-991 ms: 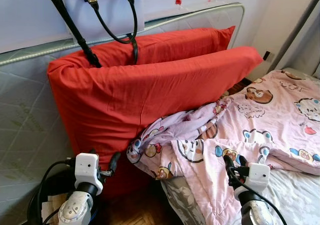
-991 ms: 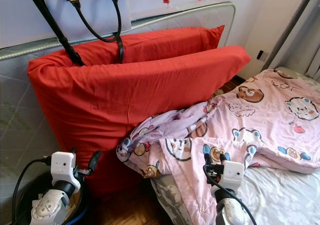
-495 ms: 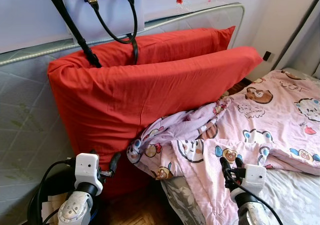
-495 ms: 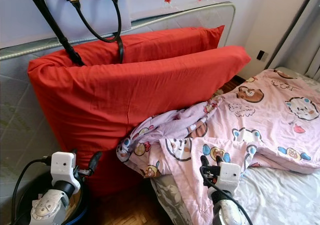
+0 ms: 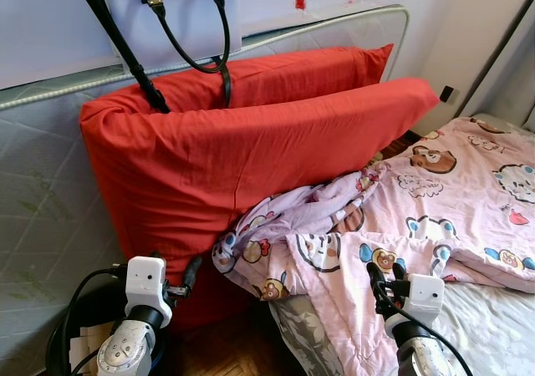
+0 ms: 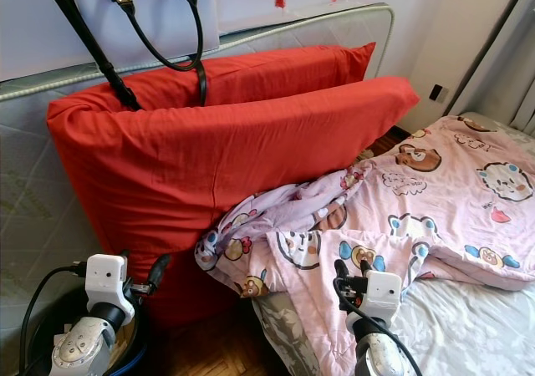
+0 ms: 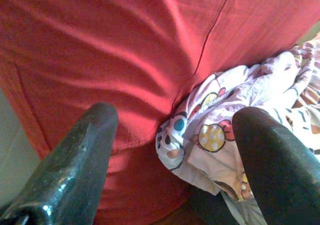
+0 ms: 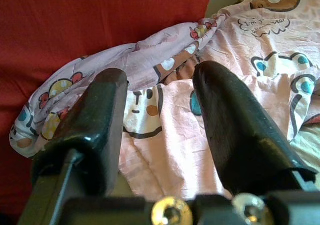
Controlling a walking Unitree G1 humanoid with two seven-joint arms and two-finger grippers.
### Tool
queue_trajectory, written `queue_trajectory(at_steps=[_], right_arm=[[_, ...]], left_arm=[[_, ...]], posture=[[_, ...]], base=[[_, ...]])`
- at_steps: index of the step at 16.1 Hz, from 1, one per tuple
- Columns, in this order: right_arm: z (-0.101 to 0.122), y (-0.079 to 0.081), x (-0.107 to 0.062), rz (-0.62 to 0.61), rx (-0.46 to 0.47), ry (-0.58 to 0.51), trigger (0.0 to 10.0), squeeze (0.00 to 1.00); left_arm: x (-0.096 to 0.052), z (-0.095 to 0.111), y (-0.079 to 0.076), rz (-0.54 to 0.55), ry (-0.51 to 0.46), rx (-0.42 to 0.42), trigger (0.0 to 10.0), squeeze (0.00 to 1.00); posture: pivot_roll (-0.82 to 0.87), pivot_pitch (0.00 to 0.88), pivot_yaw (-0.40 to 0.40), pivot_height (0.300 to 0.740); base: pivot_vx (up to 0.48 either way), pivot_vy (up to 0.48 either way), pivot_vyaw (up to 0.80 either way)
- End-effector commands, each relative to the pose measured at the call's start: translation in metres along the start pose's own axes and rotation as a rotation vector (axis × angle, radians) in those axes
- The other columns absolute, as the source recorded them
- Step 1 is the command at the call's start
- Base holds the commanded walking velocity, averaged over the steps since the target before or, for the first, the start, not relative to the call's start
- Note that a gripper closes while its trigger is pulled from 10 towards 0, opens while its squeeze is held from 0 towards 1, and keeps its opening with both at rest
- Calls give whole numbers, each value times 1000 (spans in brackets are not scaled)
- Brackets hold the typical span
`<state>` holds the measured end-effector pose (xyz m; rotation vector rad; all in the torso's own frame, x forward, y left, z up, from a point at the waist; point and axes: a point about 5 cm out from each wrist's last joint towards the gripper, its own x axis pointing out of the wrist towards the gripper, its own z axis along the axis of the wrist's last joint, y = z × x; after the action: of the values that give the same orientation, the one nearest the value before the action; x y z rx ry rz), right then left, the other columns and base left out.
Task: Clean up the room
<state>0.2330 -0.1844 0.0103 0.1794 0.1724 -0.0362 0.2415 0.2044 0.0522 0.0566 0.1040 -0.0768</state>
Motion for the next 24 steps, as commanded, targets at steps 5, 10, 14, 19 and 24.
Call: queue_trajectory(at_steps=[5, 10, 14, 19, 24], right_arm=[[1, -2, 0, -9, -21, 13, 10000, 0], [-1, -1, 3, -10, -31, 43, 10000, 0], [0, -1, 1, -10, -19, 23, 10000, 0], [-1, 0, 1, -7, -21, 28, 10000, 0], [-7, 2, 2, 3, -37, 73, 10000, 0]], left_arm=[[-1, 2, -2, -13, 3, 12, 10000, 0], [0, 3, -1, -9, -1, 13, 10000, 0], [0, 3, -1, -7, 1, 14, 10000, 0], [0, 2, -1, -5, 4, 14, 10000, 0], [-1, 1, -1, -4, 11, 16, 10000, 0]], posture=[[22, 0, -40, 740], [21, 0, -39, 705], [21, 0, -39, 705], [21, 0, -38, 705], [22, 0, -38, 675]], base=[[0, 0, 0], [0, 0, 0], [0, 0, 0], [0, 0, 0], [0, 0, 0]])
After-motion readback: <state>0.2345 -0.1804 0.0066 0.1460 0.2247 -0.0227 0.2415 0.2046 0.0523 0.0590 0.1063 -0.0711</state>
